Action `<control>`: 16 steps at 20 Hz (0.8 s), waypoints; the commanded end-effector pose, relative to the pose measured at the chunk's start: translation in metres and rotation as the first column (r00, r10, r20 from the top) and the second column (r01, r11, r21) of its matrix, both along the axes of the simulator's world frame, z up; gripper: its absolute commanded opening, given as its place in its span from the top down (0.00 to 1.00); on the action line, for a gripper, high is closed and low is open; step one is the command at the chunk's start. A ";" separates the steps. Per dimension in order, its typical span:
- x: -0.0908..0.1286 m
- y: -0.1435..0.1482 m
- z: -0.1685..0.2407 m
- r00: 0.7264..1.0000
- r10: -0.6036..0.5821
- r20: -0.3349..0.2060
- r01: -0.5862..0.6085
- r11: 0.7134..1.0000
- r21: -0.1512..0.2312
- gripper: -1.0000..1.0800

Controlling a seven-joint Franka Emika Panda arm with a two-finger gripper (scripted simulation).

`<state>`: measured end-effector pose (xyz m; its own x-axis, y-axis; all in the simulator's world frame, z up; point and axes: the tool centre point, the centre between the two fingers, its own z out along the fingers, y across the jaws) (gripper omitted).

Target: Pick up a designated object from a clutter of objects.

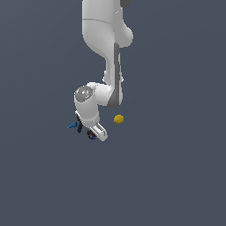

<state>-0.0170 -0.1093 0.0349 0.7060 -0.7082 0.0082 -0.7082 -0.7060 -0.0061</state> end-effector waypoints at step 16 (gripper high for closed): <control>0.004 0.016 0.017 1.000 0.000 0.000 0.000 1.000 0.000 1.00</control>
